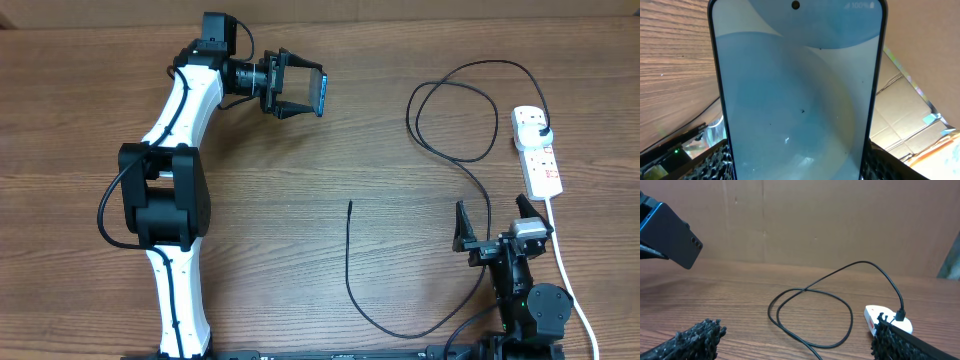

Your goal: Plug charger to phone and switch on socket

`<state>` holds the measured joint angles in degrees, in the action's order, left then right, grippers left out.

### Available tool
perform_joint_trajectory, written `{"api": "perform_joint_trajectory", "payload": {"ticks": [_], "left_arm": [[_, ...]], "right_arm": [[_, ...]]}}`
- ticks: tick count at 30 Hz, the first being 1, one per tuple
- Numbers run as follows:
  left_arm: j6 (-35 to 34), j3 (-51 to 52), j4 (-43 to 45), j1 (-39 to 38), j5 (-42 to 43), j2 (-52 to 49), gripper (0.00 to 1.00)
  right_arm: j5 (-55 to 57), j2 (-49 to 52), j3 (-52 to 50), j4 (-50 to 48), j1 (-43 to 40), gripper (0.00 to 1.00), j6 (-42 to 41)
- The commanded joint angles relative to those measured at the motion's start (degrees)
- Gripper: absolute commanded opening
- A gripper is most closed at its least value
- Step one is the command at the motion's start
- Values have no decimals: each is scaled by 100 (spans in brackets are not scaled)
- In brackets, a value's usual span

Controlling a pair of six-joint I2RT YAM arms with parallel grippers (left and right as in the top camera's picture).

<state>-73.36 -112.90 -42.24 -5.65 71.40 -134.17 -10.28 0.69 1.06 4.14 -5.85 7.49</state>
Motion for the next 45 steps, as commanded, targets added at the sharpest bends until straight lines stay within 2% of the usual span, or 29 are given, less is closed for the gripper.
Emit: {"api": "perform_joint_trajectory", "payload": {"ticks": [1, 45], "left_arm": [[103, -179, 4, -39, 319, -28, 4], [354, -179, 7, -44, 232, -28, 4]], "right_arm": [[-7, -46, -61, -20, 44, 100, 9], [-7, -46, -61, -22, 44, 100, 9]]}}
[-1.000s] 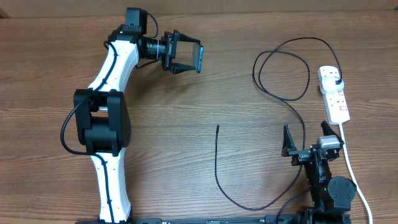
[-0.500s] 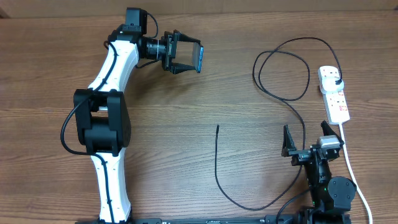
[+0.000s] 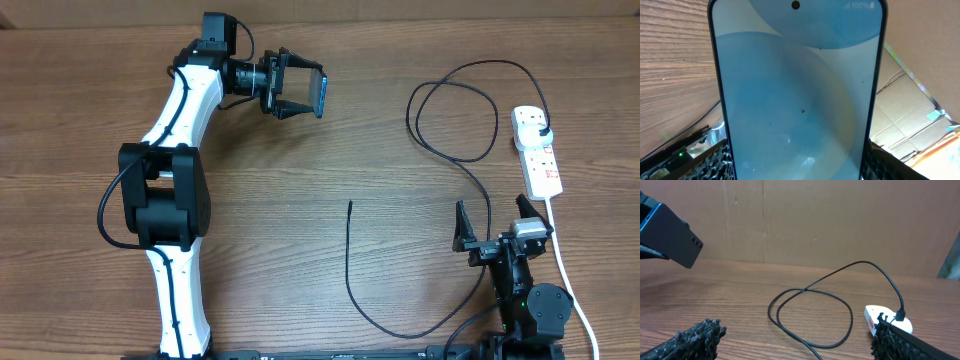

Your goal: Plug charger to phone and switch on socket

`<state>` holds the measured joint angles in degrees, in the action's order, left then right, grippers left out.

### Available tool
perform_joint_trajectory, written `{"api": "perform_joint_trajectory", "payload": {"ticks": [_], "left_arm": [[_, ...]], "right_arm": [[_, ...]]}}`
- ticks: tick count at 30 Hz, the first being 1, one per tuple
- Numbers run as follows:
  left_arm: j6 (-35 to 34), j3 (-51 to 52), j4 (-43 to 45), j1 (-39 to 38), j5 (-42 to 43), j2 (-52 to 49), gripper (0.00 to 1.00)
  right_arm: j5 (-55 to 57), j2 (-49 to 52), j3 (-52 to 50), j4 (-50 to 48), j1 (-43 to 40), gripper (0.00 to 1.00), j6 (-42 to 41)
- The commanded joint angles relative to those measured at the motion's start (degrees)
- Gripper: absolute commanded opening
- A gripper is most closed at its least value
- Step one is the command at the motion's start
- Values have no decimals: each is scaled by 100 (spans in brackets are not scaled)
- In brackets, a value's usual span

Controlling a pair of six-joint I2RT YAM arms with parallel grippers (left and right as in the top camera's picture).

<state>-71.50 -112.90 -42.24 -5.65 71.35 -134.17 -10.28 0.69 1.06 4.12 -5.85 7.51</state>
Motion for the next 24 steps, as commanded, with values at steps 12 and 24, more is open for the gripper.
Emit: {"api": "perform_joint_trajectory", "payload": {"ticks": [12, 24], "left_arm": [[168, -179, 7, -85, 236, -28, 4], [212, -179, 11, -92, 227, -28, 4]], "right_arm": [[166, -46, -61, -76, 44, 100, -98], [186, 442, 494, 350, 42, 100, -1056]]}}
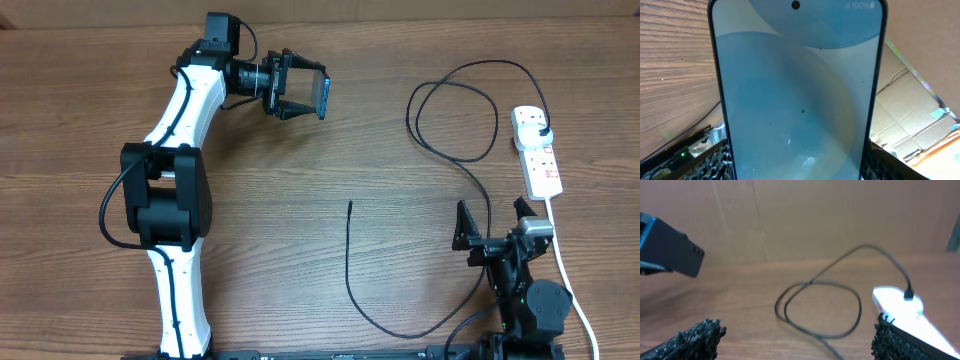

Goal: Plug charger to phone and switch on socket
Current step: 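Raise the right arm and move the right gripper toward the phone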

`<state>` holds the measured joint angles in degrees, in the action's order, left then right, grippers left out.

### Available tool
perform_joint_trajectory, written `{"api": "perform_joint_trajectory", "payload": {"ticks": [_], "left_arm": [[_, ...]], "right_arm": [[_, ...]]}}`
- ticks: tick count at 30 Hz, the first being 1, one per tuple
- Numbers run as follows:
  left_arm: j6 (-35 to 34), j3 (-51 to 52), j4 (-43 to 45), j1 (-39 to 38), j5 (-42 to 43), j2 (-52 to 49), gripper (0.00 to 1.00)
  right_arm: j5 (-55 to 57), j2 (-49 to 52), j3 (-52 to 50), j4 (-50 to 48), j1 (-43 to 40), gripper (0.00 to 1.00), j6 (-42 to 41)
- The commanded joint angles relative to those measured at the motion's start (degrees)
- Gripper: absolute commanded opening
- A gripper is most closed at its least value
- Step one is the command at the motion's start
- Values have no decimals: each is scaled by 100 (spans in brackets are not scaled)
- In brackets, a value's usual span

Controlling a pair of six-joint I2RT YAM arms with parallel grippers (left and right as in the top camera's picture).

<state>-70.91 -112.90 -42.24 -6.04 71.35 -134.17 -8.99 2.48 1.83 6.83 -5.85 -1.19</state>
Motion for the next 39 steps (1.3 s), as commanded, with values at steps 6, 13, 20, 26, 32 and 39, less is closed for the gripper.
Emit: {"api": "perform_joint_trajectory", "payload": {"ticks": [6, 13, 20, 26, 32, 39], "left_arm": [[153, -179, 9, -52, 214, -28, 4], [153, -179, 11, -52, 212, -28, 4], [153, -179, 11, -52, 155, -28, 4], [153, -179, 11, -52, 138, -28, 4], [151, -179, 9, -98, -225, -28, 4], [149, -179, 7, -208, -890, -28, 4]], "right_arm": [[13, 1655, 1233, 313, 42, 100, -186], [-883, 3926, 2820, 914, 44, 100, -188], [-2369, 6000, 4581, 1978, 44, 100, -188], [-3477, 7176, 5392, 2304, 44, 100, -186], [-3659, 7665, 5396, 1919, 44, 100, -623], [-3718, 7866, 5396, 1744, 44, 100, -1102]]}}
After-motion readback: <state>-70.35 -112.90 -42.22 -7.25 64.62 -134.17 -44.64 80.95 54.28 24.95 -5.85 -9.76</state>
